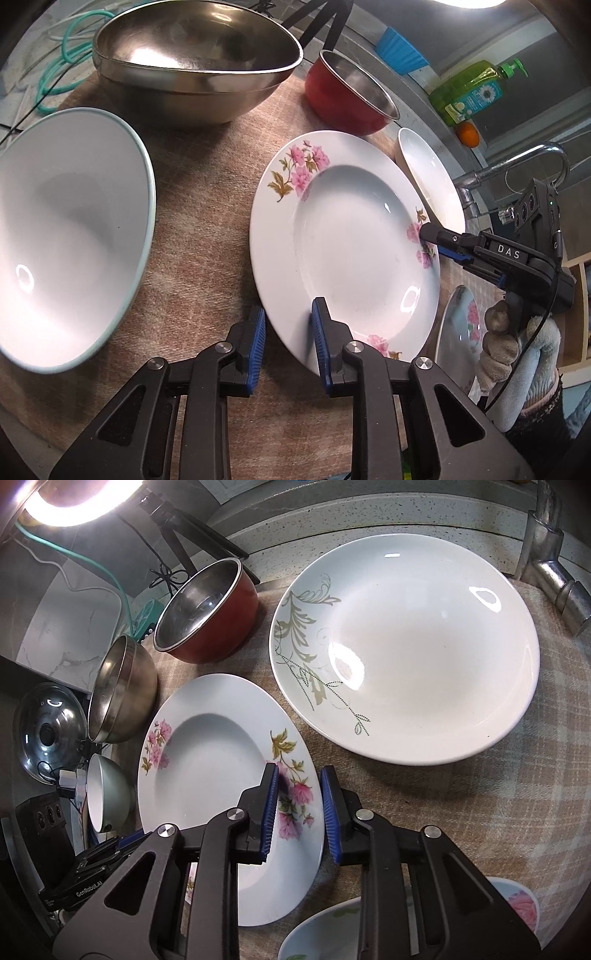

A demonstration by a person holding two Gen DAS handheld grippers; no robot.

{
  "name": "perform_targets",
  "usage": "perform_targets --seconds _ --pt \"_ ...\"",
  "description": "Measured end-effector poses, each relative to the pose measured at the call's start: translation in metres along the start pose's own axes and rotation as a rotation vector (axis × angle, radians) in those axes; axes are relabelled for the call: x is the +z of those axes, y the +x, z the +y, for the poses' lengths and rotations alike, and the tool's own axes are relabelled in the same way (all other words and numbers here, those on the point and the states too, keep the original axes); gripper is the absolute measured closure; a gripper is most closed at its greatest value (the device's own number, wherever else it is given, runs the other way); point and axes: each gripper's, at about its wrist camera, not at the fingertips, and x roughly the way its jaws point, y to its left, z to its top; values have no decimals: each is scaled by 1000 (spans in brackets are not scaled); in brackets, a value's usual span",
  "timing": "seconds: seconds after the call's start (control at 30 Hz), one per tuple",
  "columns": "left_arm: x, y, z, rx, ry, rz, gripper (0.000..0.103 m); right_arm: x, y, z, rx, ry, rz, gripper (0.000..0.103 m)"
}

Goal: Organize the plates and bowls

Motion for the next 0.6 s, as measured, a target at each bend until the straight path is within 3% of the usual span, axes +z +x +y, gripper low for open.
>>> perform_targets --seconds 0.6 --pt "-7 -7 4 21 25 15 81 -8 3 15 -19 -88 26 79"
